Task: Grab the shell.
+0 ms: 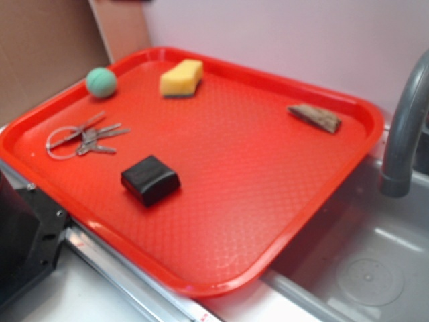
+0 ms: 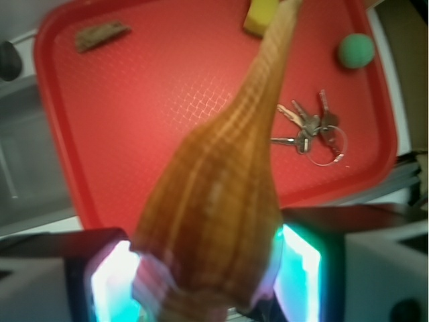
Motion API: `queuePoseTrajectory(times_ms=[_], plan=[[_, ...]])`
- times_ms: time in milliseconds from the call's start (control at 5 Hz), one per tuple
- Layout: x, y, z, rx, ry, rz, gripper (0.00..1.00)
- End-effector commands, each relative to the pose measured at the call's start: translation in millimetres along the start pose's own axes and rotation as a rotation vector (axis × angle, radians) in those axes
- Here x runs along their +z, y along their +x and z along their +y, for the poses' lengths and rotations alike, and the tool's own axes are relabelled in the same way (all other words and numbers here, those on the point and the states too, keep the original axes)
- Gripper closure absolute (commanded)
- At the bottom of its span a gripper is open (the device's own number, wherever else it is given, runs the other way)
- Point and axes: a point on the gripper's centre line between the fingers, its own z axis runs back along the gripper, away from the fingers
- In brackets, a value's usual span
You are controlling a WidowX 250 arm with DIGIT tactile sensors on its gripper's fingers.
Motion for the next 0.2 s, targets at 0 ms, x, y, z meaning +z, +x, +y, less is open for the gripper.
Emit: queuePoseTrajectory(times_ms=[0], plan=[[17.4,11.8,0.7,-0.033,0.000,-0.015,1.00]])
